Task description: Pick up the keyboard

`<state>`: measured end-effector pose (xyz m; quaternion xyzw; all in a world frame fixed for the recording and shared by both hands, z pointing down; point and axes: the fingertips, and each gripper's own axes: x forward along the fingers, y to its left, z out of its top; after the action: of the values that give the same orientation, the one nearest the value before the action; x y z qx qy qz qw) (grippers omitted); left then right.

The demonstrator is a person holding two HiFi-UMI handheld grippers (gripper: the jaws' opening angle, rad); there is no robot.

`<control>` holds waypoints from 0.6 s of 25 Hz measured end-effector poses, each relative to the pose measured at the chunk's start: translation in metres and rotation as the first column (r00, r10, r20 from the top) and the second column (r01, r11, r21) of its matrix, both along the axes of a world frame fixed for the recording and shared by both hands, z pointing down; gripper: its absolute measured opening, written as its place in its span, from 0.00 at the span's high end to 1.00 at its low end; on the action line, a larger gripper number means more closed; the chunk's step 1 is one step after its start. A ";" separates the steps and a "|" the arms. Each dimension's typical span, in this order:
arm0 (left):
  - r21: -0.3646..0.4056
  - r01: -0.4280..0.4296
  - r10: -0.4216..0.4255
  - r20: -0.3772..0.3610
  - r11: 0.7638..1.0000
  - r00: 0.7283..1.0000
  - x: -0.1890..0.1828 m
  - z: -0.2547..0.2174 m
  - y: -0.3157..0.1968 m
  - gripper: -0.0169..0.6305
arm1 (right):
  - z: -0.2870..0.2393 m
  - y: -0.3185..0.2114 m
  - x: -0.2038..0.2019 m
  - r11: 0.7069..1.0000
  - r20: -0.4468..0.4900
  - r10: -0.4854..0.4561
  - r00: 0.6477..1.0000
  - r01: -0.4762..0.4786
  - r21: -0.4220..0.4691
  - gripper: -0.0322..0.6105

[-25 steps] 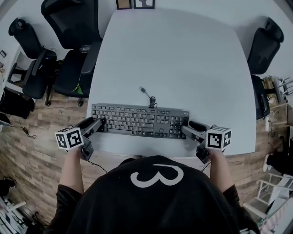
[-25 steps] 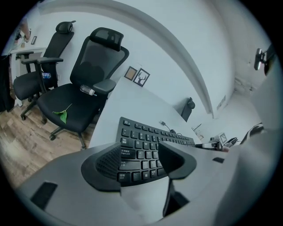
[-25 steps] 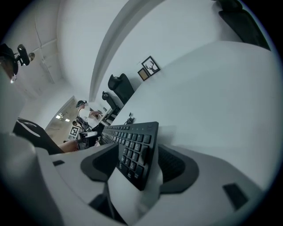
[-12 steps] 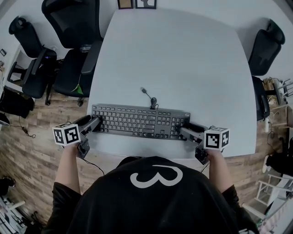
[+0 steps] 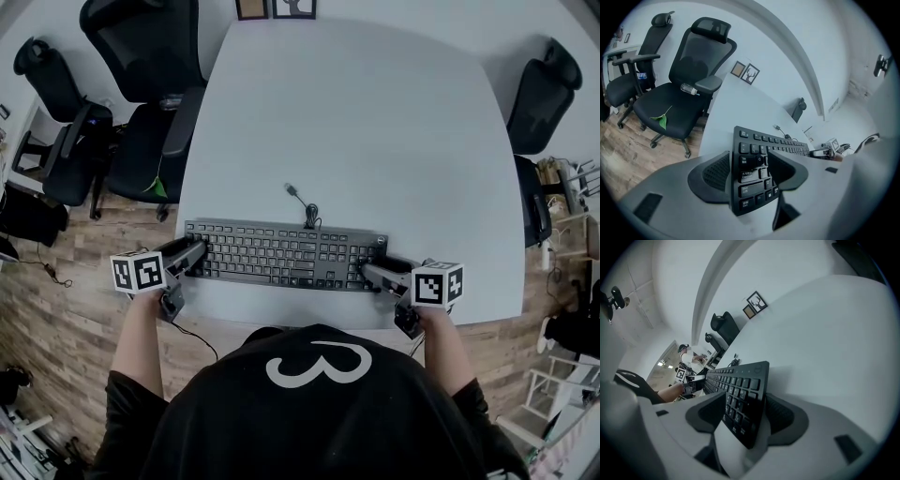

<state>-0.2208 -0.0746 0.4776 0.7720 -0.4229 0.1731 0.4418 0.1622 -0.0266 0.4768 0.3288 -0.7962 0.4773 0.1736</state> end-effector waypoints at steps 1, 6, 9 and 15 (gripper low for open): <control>-0.005 -0.005 0.005 -0.007 1.000 1.000 0.003 0.000 -0.001 0.58 | 0.000 -0.001 0.000 1.000 -0.001 0.000 1.000 0.000 -0.003 0.53; -0.028 -0.004 0.003 -0.026 1.000 1.000 0.008 0.005 -0.001 0.60 | 0.005 -0.003 0.003 0.999 -0.050 0.034 0.998 -0.035 -0.005 0.61; -0.022 -0.003 0.003 -0.022 1.000 1.000 0.007 0.005 -0.001 0.61 | 0.008 -0.005 0.004 0.999 -0.077 0.046 0.996 -0.047 -0.006 0.64; -0.017 0.006 -0.006 -0.020 1.000 1.000 0.006 0.005 -0.002 0.61 | 0.008 -0.004 0.004 0.998 -0.061 0.055 0.997 -0.057 -0.031 0.65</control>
<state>-0.2151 -0.0762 0.4824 0.7687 -0.4192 0.1674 0.4532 0.1660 -0.0307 0.4849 0.3623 -0.7732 0.4849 0.1892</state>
